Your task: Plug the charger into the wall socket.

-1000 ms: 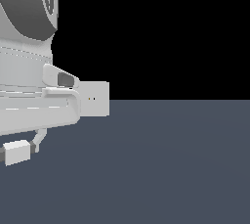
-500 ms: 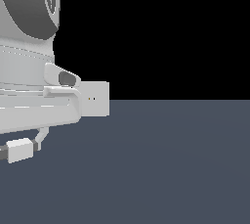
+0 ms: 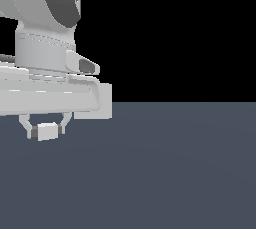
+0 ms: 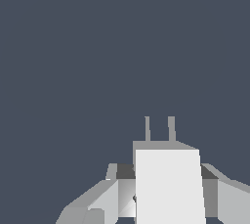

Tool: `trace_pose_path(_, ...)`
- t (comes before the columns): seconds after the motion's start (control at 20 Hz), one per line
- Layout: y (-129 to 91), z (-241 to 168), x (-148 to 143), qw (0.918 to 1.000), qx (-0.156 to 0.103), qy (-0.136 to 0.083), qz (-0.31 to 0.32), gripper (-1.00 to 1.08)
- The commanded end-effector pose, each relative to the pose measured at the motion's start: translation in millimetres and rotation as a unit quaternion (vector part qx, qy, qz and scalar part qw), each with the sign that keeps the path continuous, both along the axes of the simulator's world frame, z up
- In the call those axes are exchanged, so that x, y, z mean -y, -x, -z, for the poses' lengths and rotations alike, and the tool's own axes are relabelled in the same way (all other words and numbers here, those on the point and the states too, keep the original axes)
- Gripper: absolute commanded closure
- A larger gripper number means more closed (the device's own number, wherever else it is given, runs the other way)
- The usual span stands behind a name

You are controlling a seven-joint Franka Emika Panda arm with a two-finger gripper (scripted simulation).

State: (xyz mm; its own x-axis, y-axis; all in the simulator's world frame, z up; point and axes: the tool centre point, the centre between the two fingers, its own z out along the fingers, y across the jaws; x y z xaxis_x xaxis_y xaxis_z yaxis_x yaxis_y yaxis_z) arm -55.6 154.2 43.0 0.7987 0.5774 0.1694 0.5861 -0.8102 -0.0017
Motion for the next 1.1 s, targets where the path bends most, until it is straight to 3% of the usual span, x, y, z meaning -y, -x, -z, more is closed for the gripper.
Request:
trace_pose_path(0.0,-11.4,-11.8,12.2,0.9992,0.0,-0.001,0.041,1.08)
trace_pose_path(0.5,-39.9,-49.0,59.8,0.9845,0.0,0.0,0.175,1.08)
trace_pose_path(1.05,-44.1,-57.2,72.4,0.9785,0.0,0.001,0.206,1.08)
